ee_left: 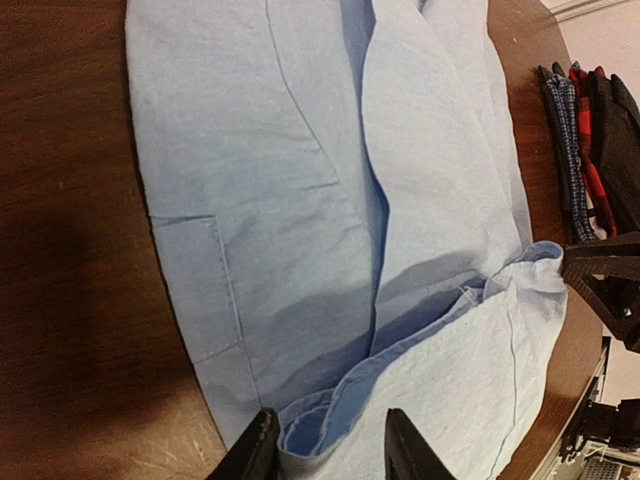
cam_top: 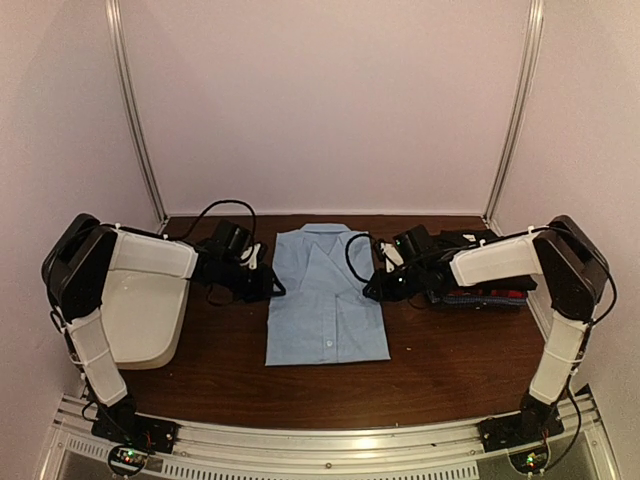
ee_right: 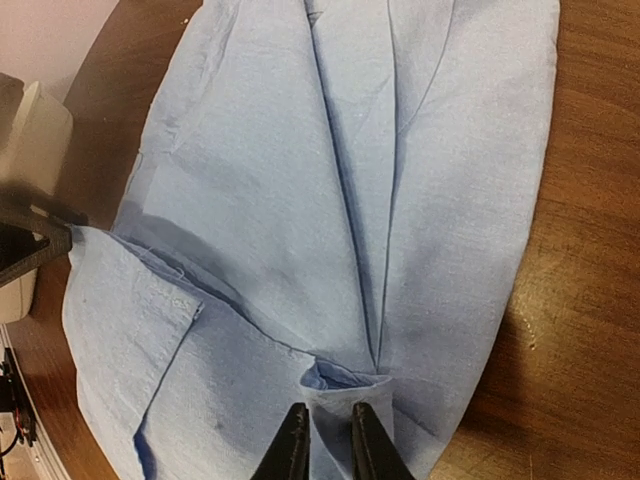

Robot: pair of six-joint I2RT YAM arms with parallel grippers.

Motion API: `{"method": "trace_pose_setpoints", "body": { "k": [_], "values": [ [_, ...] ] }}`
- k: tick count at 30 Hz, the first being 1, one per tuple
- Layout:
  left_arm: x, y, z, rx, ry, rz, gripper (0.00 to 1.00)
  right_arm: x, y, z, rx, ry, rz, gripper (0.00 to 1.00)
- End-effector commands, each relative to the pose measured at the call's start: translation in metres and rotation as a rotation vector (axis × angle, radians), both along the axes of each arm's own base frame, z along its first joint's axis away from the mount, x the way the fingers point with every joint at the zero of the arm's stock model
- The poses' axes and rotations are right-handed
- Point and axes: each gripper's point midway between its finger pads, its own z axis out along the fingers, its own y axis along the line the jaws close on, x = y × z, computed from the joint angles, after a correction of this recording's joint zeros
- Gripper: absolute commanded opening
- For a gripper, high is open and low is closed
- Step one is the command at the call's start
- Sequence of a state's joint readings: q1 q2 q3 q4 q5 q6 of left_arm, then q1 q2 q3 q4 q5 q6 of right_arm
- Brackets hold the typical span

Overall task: Fold and stack the long sleeve shirts
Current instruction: Fold the rectangle-folded shirt at the center of the board, then smooth out the 2/3-rectangle-folded shirt at the center of the board.

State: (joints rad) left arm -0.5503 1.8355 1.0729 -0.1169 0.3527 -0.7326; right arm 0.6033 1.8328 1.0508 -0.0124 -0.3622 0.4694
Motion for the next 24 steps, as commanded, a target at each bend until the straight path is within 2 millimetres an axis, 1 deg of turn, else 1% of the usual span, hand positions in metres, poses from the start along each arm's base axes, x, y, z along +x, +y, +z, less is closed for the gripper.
{"method": "trace_pose_setpoints", "body": {
  "k": [1,6,9,12,16,18,24],
  "values": [
    [0.011,-0.008,0.009,-0.025,-0.033,-0.024,0.34,0.007,0.000,0.001,-0.018,-0.012,0.001,0.13],
    [0.012,-0.009,0.012,-0.031,-0.041,-0.030,0.19,0.012,-0.002,0.010,-0.032,-0.034,-0.011,0.02],
    [0.012,-0.010,0.014,-0.035,-0.044,-0.035,0.06,0.014,-0.007,0.019,-0.043,-0.059,-0.032,0.00],
    [0.011,-0.010,0.020,-0.040,-0.057,-0.040,0.01,0.016,-0.010,0.031,-0.041,-0.087,-0.047,0.00],
    [0.011,-0.009,0.028,-0.043,-0.081,-0.040,0.00,0.017,-0.014,0.044,-0.036,-0.121,-0.068,0.00],
    [0.011,-0.008,0.033,-0.044,-0.093,-0.038,0.00,0.017,-0.017,0.046,-0.038,-0.130,-0.079,0.00],
    [0.012,-0.005,0.037,-0.038,-0.111,-0.031,0.00,0.021,-0.020,0.041,-0.050,-0.131,-0.098,0.00]
  ]
}}
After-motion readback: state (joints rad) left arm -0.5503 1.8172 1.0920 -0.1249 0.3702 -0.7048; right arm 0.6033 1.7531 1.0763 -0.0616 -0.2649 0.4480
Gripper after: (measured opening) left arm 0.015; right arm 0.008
